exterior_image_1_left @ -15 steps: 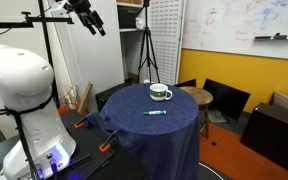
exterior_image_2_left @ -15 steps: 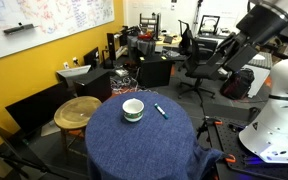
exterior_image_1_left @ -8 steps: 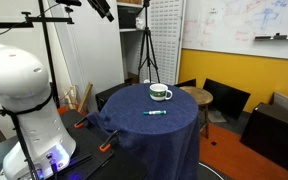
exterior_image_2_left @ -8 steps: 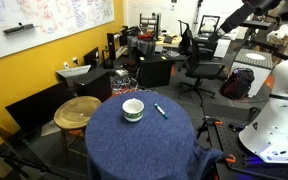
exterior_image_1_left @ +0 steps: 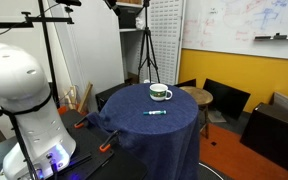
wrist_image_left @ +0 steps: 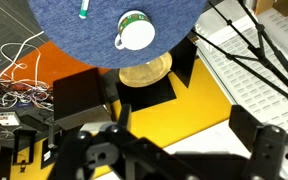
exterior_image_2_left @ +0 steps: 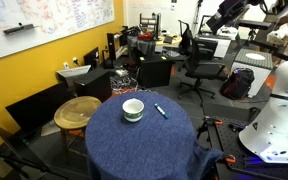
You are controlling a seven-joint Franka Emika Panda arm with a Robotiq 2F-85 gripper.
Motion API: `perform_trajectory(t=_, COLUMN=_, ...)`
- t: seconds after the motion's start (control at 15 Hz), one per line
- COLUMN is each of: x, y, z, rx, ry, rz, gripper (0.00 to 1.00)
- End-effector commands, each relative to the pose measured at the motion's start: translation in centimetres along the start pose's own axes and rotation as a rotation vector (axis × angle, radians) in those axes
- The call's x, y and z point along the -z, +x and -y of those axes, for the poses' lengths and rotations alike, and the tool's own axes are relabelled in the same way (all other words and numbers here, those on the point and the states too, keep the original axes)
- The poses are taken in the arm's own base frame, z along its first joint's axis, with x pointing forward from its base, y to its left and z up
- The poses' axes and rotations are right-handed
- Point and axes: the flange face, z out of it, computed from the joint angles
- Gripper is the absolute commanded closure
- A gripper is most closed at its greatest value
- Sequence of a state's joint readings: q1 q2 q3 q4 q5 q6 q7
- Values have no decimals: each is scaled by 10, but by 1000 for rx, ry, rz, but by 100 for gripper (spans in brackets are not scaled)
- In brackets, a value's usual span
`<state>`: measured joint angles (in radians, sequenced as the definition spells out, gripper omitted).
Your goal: Put the marker in the cup
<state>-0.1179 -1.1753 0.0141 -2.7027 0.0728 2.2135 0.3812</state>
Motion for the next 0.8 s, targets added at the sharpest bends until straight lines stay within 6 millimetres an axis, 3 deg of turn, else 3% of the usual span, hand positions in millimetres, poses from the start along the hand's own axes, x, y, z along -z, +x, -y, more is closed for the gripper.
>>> perform_trajectory(t=0.0, x=7, y=24, z=-19, rx=-88, ry=4, rz=-2, gripper=0)
perform_trajectory(t=0.33, x=7, y=54, z=-56, rx=-203, ry=-9, rz=13, gripper=0)
perform_trajectory(t=0.53, x=-5, y=65, z=-75, rx=-254, ry=-14, rz=59, gripper=0)
perform_trajectory(t=0.73, x=-30, y=69, z=-91, rx=-300, ry=-30, rz=118, gripper=0)
